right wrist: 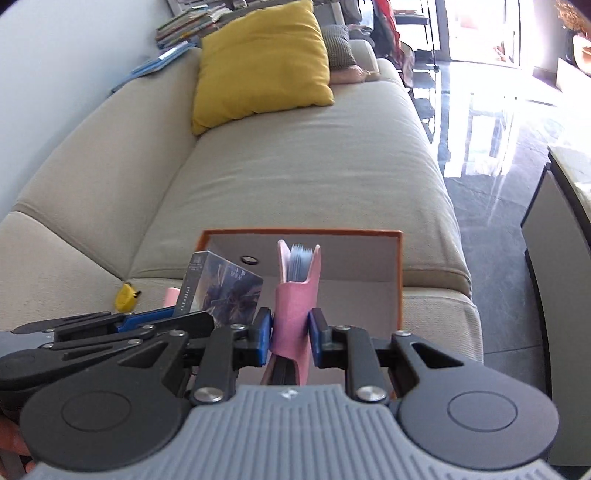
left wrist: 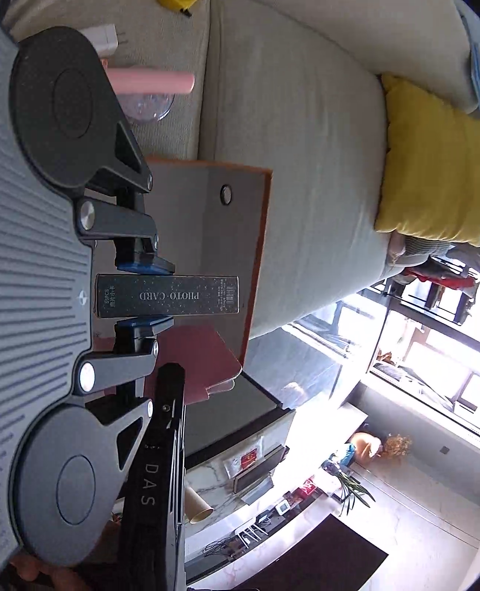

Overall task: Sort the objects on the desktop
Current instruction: 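Carry the photo card box over the orange box while the right carries the pink holder, then lower both held items into the orange box and open both grippers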

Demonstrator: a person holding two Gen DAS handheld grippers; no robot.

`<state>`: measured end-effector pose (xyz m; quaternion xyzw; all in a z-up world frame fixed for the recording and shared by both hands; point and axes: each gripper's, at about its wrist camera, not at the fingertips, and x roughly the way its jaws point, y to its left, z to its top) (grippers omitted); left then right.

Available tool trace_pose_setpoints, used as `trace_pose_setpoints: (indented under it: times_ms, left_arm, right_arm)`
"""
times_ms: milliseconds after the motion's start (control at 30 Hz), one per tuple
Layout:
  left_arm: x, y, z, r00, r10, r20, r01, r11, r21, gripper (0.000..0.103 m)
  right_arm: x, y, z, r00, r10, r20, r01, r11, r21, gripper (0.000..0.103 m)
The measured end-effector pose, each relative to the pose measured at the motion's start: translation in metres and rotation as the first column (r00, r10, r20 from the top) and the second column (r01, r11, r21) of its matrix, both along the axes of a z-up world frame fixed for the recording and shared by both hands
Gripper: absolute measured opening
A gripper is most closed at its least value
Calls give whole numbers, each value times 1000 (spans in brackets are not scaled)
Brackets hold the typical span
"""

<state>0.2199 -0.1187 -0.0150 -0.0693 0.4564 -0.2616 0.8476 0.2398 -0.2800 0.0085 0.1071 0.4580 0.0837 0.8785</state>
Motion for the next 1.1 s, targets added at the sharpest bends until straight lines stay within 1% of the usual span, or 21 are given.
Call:
trace_pose_setpoints:
  times_ms: [167,200,300,467,600,700,833,1100]
  left_arm:
    - [15,-19,-33,997,9,-77,-7,1000,16,25]
    - [17,-20,-40,996,13,-90,-11,1000,22,25]
    - [23,-18,-58,990,26,-139,-23,1000,21,25]
    - [26,-12,-77,981,46,-191,-42,999,28,25]
    - [23,-6,-85,973,56,-226,-50,998,30,25]
    - [22,-2,-87,969,62,-238,-58,998,25,25]
    - [20,4,-88,965,77,-250,-77,997,12,25]
    - [14,5,-90,970,80,-229,-82,997,5,25]
  right_arm:
    - [27,-8,-33,997,-8,-77,8,1000,-4,23]
    - [23,-13,-36,996,-4,-91,3,1000,-9,23]
    - [32,-10,-50,992,11,-125,-16,999,-40,23]
    - [42,-8,-70,982,15,-187,-27,998,-63,23]
    - [43,-2,-69,977,33,-211,-53,994,-93,23]
    - [46,3,-69,968,37,-248,-67,991,-117,23]
    - [47,4,-70,958,32,-284,-69,990,-122,23]
    - [47,1,-68,951,5,-308,-46,991,-125,25]
